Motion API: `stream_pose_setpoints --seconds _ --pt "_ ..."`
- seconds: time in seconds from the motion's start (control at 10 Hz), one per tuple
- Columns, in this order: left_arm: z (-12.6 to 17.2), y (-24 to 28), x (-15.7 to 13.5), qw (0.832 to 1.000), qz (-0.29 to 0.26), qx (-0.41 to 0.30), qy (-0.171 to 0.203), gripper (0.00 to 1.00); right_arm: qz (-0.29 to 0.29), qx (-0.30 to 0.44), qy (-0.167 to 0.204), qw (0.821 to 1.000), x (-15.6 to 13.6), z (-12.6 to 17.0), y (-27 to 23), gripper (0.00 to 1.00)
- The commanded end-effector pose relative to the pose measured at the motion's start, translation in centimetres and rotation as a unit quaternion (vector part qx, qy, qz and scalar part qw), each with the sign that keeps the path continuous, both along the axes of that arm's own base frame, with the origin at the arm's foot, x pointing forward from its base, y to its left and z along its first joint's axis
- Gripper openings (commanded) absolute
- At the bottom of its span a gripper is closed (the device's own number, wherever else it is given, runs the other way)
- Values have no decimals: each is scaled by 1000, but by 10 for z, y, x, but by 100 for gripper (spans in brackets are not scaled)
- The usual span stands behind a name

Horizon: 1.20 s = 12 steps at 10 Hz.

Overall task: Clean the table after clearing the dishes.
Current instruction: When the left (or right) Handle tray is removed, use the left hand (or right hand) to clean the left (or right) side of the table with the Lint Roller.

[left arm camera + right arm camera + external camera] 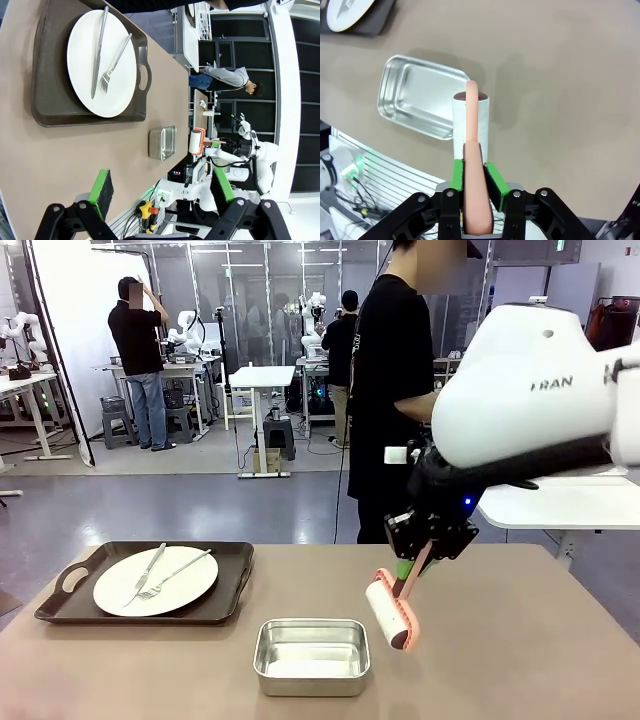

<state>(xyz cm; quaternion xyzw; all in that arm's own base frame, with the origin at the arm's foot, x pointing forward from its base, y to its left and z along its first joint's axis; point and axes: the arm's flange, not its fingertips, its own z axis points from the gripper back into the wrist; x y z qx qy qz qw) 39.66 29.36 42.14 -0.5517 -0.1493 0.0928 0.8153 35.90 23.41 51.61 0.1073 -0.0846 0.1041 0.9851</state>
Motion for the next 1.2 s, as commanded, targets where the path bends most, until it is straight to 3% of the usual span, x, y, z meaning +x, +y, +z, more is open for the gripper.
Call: stream_pose_setpoints --seconds 0.0,0.3,0.5,0.8,1.0,1.1 --pt "0 1 -1 1000 7 -4 -5 100 -78 34 41 996 36 4 3 23" --pt "0 1 -1 1000 7 -4 -5 100 -141 4 14 990 75 -8 7 23" --pt "0 1 -1 1000 7 -4 -5 100 -147 -9 -10 989 106 -22 -2 23" --pt "0 1 -1 1000 7 -4 -5 100 -130 7 9 991 139 -38 -27 23" --pt "0 1 -1 1000 7 -4 -5 100 -129 21 21 991 148 -41 -33 23" --pt "0 1 -1 1000 7 -4 -5 100 -138 -1 12 990 138 -46 -32 23"
